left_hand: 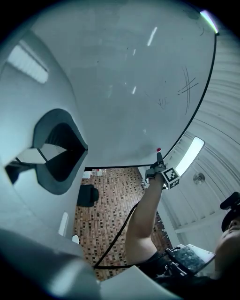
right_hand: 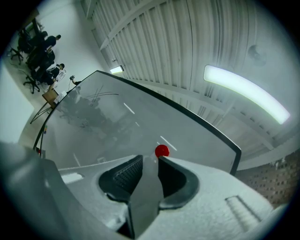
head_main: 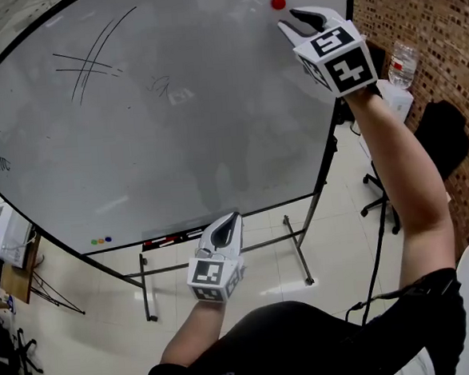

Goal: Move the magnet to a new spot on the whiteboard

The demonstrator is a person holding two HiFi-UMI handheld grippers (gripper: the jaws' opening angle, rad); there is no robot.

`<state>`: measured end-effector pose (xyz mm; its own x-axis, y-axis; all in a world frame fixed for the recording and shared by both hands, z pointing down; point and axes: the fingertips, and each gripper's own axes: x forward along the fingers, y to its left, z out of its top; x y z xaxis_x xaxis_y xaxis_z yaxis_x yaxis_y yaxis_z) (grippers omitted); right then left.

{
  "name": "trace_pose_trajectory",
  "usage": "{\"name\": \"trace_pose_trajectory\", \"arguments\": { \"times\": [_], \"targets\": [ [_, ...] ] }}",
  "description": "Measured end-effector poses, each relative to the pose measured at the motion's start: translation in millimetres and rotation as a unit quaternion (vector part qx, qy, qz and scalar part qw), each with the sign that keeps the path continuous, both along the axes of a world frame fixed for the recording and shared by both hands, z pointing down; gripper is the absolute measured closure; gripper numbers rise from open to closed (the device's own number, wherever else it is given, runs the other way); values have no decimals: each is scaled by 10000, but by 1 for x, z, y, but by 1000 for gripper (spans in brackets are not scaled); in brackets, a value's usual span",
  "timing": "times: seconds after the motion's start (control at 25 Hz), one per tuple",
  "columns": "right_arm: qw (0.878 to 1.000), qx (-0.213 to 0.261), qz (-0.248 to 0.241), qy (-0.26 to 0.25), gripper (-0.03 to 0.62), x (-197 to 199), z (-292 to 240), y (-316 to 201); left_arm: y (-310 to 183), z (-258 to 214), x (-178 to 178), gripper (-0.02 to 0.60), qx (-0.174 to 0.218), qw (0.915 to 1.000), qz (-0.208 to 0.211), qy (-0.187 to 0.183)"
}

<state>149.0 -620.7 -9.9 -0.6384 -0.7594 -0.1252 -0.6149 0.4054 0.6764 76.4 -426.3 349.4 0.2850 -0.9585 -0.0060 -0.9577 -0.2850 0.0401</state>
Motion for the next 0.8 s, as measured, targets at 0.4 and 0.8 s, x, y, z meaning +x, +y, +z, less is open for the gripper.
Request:
{"name": "trace_pose_trajectory", "arguments": {
  "times": [0.4,0.8],
  "targets": [
    [9953,-425,-738,-452,589,13,51,32,19,-2,5,566,15,9996,-261,-49],
    [9551,-1776,-2086,-1130,589,32,194,119,31,5,8,566,-20,9992,-359,177]
  ]
}}
